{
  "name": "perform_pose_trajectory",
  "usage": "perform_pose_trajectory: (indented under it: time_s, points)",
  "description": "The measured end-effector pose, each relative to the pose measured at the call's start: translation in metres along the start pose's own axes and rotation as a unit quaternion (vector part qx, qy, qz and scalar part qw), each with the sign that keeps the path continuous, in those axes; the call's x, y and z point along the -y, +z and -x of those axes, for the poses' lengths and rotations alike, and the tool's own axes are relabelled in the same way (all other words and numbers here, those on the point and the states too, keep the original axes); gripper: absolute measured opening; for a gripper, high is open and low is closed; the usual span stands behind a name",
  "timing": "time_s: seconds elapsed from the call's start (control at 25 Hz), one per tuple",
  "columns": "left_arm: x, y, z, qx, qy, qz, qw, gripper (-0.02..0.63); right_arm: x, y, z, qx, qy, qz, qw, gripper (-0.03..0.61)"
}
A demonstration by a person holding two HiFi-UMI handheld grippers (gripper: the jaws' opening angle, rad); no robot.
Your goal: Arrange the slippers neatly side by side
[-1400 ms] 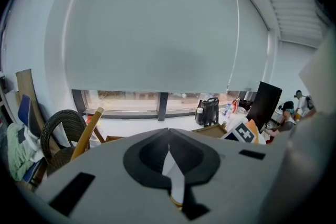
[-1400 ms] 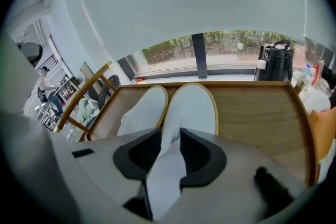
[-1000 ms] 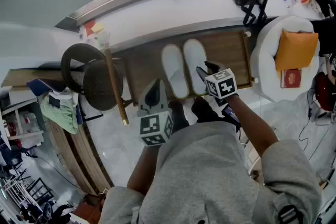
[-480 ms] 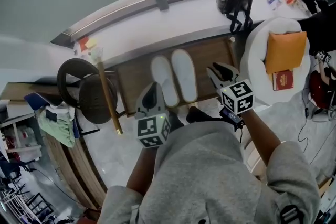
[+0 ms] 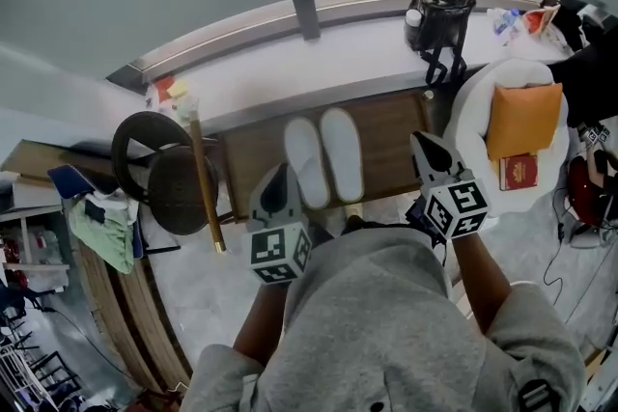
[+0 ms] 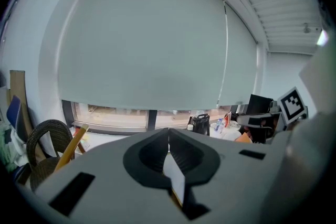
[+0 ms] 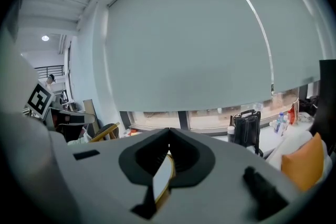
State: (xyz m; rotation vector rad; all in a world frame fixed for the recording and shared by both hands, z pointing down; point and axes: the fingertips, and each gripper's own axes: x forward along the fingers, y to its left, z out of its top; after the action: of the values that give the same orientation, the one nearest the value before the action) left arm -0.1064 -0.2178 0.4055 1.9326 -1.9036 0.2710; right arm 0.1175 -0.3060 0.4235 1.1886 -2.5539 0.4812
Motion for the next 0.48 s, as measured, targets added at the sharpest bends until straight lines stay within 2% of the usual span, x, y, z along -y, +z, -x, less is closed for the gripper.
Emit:
perform_pose_trajectory:
  time_s: [0.48]
  points:
    - [0.002,-0.001,-0.001,-0.002,0.013,-0.002,0.9999,0.015,0.004,0.003,-0.012,-0.001,0.013,0.002,1.0,0.026]
